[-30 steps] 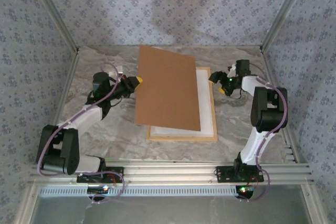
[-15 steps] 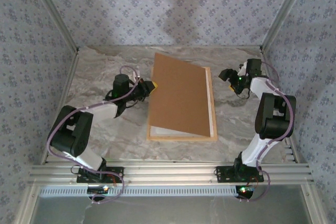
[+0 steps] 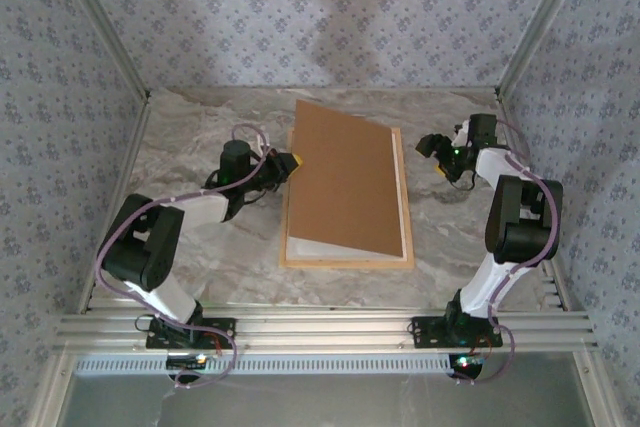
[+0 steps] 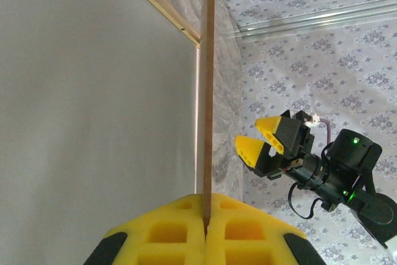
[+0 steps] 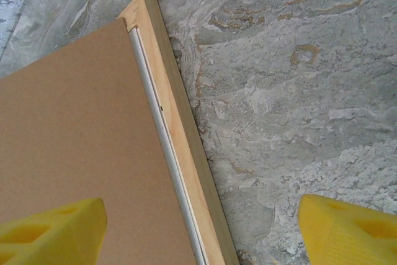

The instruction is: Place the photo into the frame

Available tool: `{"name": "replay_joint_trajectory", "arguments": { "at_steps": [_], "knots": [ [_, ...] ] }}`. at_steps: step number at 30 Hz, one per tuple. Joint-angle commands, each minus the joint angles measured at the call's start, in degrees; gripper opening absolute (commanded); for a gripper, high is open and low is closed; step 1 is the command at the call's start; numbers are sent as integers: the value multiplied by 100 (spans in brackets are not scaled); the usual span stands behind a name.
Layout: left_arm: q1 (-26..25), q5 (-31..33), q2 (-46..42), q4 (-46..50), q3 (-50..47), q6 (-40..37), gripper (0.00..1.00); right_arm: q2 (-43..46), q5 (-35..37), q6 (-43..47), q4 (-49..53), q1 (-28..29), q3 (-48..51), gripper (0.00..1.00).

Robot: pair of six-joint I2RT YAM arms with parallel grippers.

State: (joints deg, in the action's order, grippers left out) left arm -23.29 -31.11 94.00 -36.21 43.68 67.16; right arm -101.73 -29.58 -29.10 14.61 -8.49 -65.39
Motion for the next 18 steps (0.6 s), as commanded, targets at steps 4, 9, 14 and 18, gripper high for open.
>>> {"name": "replay_joint_trajectory", "arguments": {
  "at_steps": [4, 9, 14, 18],
  "knots": [
    [-75, -229, -4, -464, 195, 99, 0, -119, -91, 89, 54, -33, 43, 82],
    [-106, -229, -4, -464, 193, 100, 0, -132, -76, 89, 59, -24, 37, 82],
    [-105, -250, -11, -475, 158, 123, 0, -145, -65, 98, 84, -21, 39, 82],
    [-106, -226, -47, -475, 99, 80, 0, -162, -61, 100, 86, -23, 10, 82]
  ]
}}
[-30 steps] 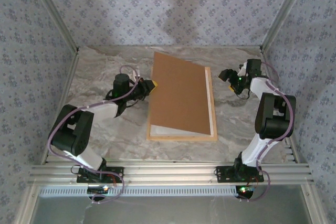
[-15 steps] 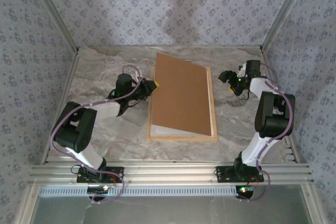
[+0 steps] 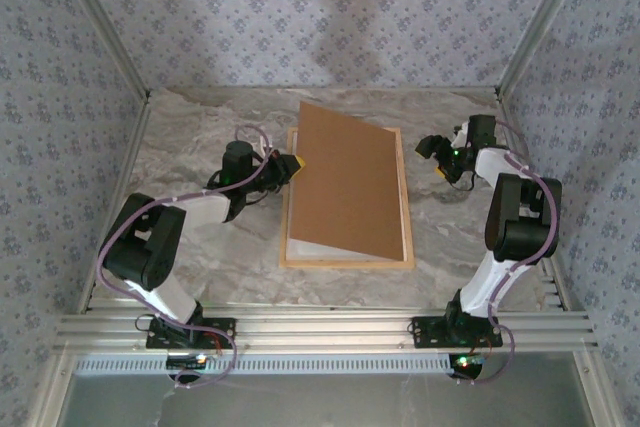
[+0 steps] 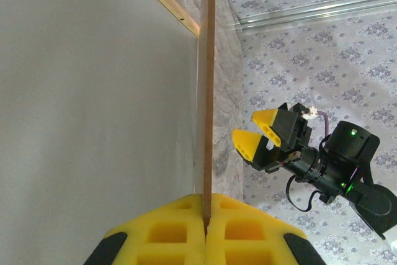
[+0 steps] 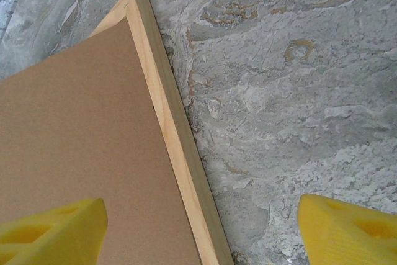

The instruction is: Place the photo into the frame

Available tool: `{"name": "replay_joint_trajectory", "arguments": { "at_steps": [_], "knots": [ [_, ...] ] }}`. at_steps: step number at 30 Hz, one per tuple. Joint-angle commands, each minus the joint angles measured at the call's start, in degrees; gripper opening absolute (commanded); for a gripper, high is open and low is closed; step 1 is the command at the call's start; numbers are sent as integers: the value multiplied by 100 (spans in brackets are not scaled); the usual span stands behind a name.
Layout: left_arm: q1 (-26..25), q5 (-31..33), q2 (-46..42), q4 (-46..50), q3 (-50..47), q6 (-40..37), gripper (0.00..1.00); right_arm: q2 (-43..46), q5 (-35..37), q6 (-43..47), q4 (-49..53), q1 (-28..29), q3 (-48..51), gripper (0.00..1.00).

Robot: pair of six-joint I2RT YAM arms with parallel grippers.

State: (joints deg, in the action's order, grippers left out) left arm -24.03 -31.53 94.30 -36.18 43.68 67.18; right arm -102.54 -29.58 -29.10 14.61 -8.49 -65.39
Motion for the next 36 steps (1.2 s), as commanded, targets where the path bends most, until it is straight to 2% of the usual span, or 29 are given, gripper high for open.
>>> {"name": "replay_joint_trajectory", "arguments": {
  "at_steps": [1, 18, 30, 36],
  "knots": [
    [-27, -165, -63, -464, 104, 59, 0, -90, -72, 98, 91, -15, 9, 82],
    [-145, 2, 220, -593, 92, -7, 2, -153, -74, 96, 86, 48, -9, 82],
    [-168, 270, 360, -132, 89, -559, 24, -196, -82, 99, 79, 91, -19, 82],
    [-168, 402, 477, 296, 191, -1038, 42, -231, -86, 107, 72, 110, -23, 82]
  ]
}}
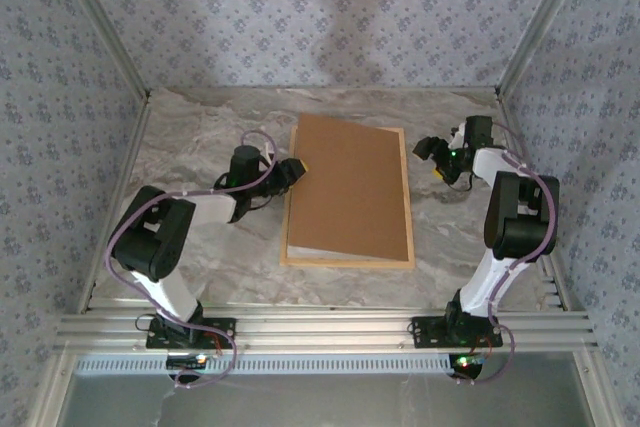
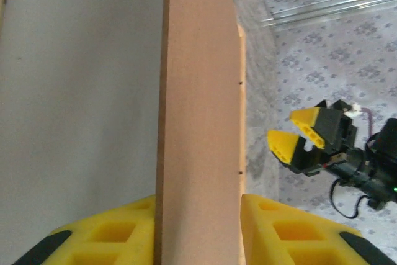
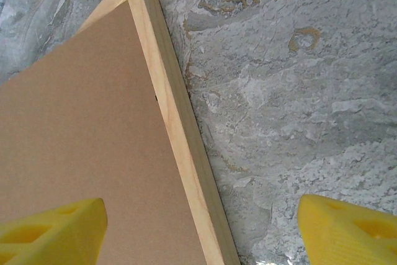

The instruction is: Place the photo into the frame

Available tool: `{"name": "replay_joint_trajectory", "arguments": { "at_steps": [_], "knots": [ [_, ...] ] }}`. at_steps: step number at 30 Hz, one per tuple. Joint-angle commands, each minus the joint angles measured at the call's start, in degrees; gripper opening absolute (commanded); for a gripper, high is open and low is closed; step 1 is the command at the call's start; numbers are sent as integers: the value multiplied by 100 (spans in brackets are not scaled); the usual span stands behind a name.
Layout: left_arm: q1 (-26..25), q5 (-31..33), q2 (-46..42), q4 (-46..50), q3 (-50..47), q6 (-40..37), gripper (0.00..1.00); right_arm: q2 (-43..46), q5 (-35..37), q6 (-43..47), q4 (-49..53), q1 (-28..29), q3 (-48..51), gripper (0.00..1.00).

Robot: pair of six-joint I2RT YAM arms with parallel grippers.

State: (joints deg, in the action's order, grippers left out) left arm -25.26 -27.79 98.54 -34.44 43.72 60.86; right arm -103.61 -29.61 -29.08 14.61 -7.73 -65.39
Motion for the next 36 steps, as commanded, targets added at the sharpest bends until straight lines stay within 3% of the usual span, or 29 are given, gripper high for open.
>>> {"name": "replay_joint_trajectory", "arguments": {
  "at_steps": [1, 11, 36],
  "knots": [
    [-49, 19, 89, 172, 214, -462, 44, -133, -81, 104, 69, 32, -24, 82],
    [-65, 136, 263, 891, 478, -1071, 64, -199, -109, 104, 61, 43, -31, 82],
    [-101, 691, -17, 2047, 781, -1970, 77, -258, -132, 127, 92, 70, -59, 82]
  ]
}}
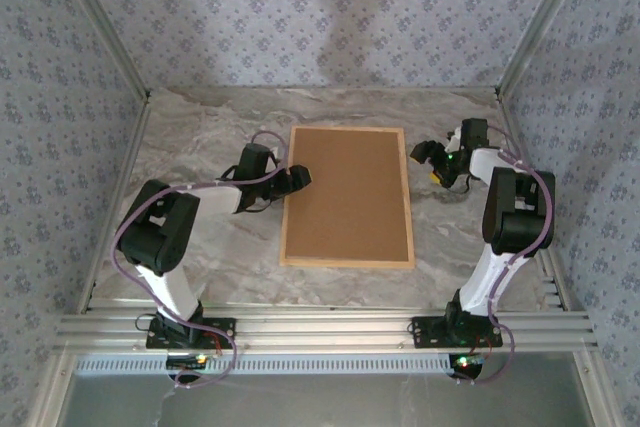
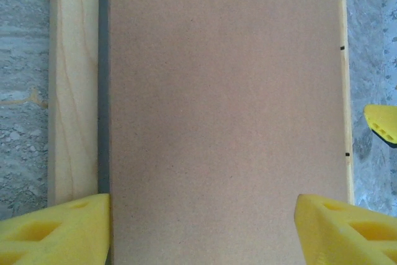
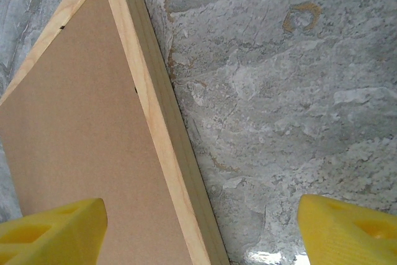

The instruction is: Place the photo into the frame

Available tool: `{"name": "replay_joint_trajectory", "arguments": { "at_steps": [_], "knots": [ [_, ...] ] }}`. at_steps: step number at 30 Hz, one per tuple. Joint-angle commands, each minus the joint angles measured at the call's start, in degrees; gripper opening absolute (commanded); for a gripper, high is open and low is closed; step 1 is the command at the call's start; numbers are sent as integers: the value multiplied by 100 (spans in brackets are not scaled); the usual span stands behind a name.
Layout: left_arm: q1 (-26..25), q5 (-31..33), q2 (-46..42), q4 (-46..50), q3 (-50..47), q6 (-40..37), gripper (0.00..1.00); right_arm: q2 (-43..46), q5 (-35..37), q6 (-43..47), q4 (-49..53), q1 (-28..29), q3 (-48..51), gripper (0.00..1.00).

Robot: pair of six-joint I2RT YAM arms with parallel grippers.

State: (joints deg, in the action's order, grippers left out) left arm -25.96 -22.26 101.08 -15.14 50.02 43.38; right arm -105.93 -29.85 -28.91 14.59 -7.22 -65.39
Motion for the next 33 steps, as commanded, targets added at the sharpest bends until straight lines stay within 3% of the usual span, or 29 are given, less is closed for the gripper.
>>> {"name": "replay_joint_trajectory", "arguments": {
  "at_steps": [1, 15, 22, 33],
  "knots": [
    [-27, 163, -278, 150, 142, -258, 77, -17, -105, 118, 96, 33, -57, 82],
    [-11, 409, -518, 504, 223, -608, 79, 85, -60, 148, 164, 84, -62, 82],
    [196, 758, -871, 900, 192, -904, 78, 441, 582, 384, 407, 403, -14, 82],
    [171, 454, -199, 1405, 1020, -1124, 76, 151, 906, 453, 293, 946, -187, 83]
  ]
}}
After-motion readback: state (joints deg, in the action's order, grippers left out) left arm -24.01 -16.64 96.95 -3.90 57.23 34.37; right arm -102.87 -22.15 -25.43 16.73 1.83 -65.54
